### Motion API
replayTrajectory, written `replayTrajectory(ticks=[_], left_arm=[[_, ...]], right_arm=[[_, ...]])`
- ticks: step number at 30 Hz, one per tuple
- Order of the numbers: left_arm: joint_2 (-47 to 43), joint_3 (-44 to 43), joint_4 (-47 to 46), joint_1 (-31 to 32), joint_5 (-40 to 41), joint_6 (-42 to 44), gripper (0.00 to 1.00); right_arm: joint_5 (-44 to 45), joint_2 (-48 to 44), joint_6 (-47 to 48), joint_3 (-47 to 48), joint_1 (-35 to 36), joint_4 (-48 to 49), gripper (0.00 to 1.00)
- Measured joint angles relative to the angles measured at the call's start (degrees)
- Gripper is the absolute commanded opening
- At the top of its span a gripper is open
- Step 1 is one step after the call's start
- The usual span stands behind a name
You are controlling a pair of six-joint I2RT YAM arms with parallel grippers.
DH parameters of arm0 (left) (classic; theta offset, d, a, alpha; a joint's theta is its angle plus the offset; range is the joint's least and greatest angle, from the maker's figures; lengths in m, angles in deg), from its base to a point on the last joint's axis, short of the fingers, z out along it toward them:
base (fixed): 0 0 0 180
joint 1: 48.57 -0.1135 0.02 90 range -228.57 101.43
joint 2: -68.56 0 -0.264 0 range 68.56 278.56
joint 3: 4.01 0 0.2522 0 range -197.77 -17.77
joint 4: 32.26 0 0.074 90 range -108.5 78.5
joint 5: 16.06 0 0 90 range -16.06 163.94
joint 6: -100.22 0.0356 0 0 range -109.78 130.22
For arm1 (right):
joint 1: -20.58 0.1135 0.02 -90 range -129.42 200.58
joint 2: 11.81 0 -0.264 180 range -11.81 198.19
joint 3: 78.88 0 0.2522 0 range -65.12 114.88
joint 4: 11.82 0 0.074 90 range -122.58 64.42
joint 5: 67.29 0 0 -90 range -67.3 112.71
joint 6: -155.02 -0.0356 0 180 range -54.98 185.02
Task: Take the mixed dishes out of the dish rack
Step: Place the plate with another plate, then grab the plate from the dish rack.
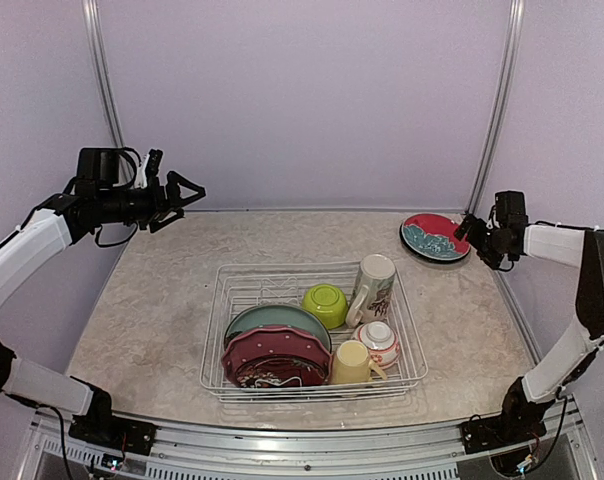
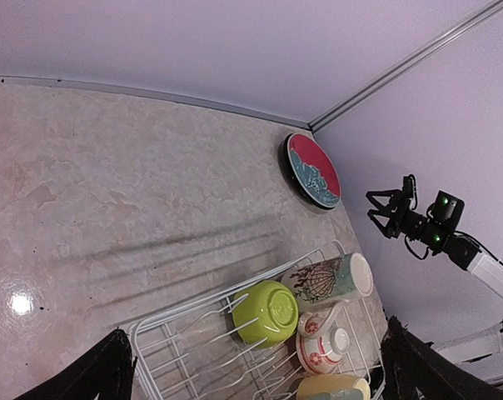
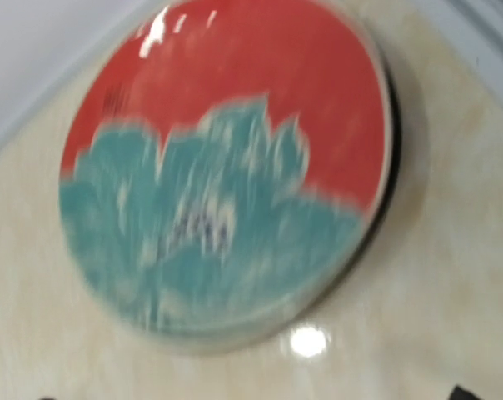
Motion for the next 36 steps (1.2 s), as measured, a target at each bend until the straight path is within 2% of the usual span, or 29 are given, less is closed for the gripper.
replayTrajectory(ticks=[3,10,13,18,22,28,36], left_arm=[[0.0,0.0,0.5,0.0,0.2,0.2,0.99],[-0.5,0.0,0.8,0.0,0.3,0.3,0.99],[-0.6,0.0,0.9,0.2,0.3,0.3,0.99],[-1.4,0.0,1.2,0.5,0.9,0.7,0.99],[-1.5,-0.2,1.8,0.8,2.6,1.6,0.99],[-1.5,-0.7,2.1,1.0,3.5,2.5,0.99],[-1.5,-0.9,2.5,1.0,3.6,2.7,0.99]], right_arm=[[1.6,-7.9,3.2,-6.3,2.7,-2.7,1.0],[-1.4,-25.8,8.9,-17.0,7.7,-8.0,1.0],[-2.7,-31.4,10.7,-17.8,12.1,-9.7,1.0],[-4.5,-35.8,15.3,-15.6,24.0,-12.0,1.0],[-5.7,-34.5,20.0,-9.2,32.1,-14.6,1.0],[-5.9,-25.0,28.0,3.4,44.8,-16.1,1.0],[-6.4,-11.3,35.3,11.8,55.2,-17.9,0.94]])
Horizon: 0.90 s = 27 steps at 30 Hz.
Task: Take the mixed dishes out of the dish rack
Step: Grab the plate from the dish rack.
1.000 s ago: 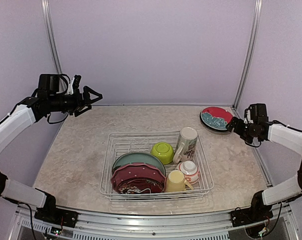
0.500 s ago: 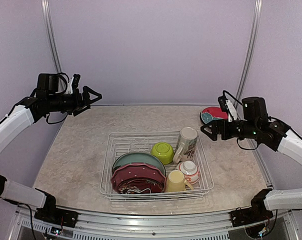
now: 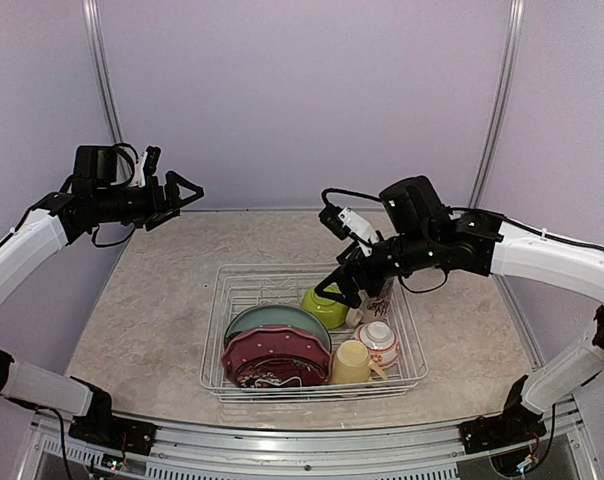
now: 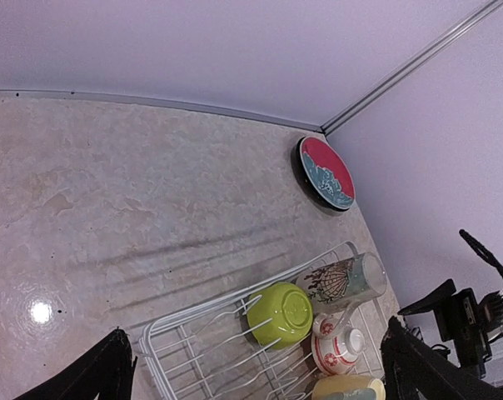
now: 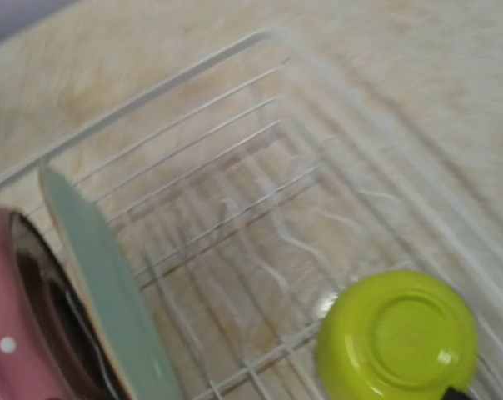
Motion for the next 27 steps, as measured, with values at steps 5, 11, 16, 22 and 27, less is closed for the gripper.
replayTrajectory(ticks=[5,11,16,22,27], left_arm=[[0.1,0.0,0.1,0.0,-0.1,0.0,0.99],[0.4,0.0,0.1,0.0,-0.5,0.0,0.99],[0.6,0.0,0.2,0.0,-0.5,0.0,0.99],[0.7,0.0,0.2,0.0,-0.5,0.0,0.99],[0.7,0.0,0.2,0.0,-0.5,0.0,0.99]], right_arm=[[-1.0,7.0,3.1,3.3,2.3,-1.3,0.81],[-3.7,13.2,5.4,7.2,2.8,-2.9,0.71],[-5.7,15.7,6.8,8.4,3.7,-3.8,0.64],[-7.6,18.1,7.7,8.7,3.8,-4.0,0.54],[-8.7,20.2,8.6,10.0,4.9,-4.4,0.44]])
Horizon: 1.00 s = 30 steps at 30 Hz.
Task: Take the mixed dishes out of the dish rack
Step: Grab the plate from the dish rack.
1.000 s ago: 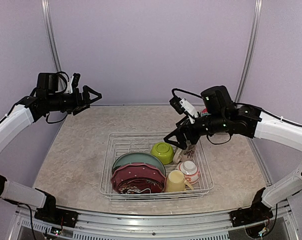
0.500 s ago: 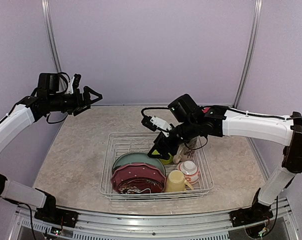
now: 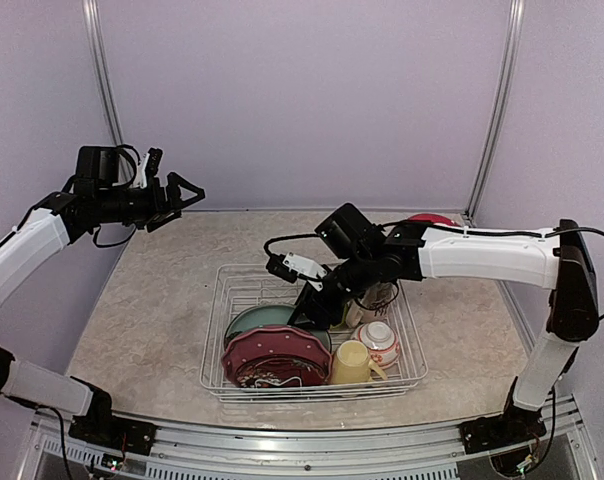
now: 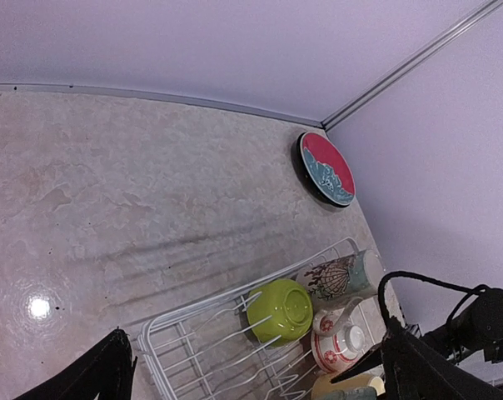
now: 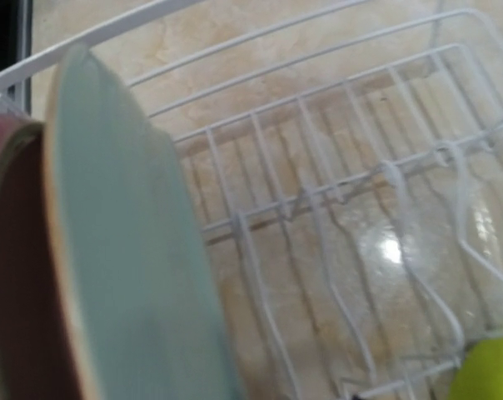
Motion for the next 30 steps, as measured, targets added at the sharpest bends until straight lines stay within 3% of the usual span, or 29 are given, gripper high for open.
replayTrajectory(ticks=[12,19,30], left_arm=[[0.7,0.0,0.0,0.0,-0.3,0.0,0.99],[0.7,0.0,0.0,0.0,-0.7,-0.1,0.99],[2.4,0.0,0.0,0.0,-1.9,-0.7,0.99]], right_arm=[[-1.5,2.1,2.7,2.4,1.1,-1.8,0.22],[0.8,3.2,6.9,5.1,1.1,-4.5,0.01],[3.9,3.0,8.8,6.2,1.3,-6.4,0.0]])
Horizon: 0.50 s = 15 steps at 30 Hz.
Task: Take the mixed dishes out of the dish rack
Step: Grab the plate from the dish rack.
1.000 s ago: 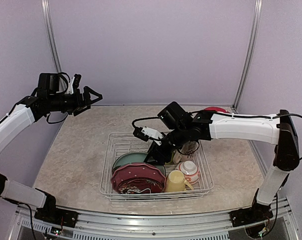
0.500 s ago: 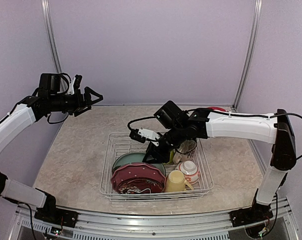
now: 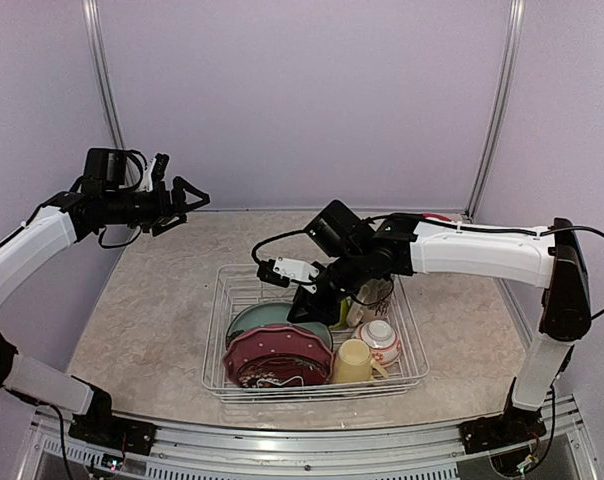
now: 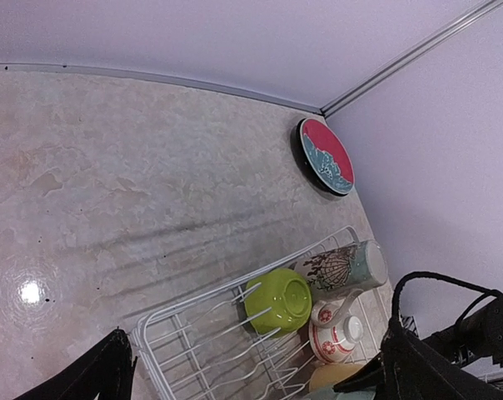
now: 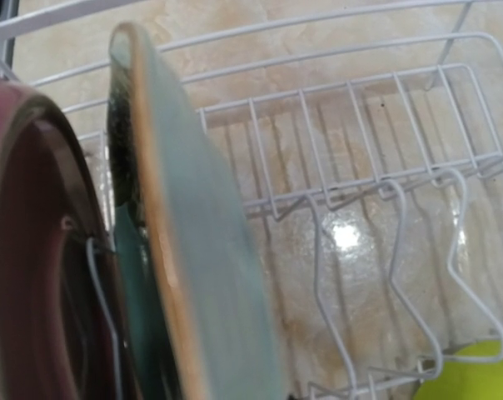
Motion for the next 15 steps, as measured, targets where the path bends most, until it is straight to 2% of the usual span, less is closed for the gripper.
replayTrajectory(ticks=[15], left_arm=[[-1.7,0.0,0.0,0.3,-0.1,-0.4,0.99]], right_arm=[[0.0,-4.6,0.0,0.2,-2.2,-3.2,0.0]])
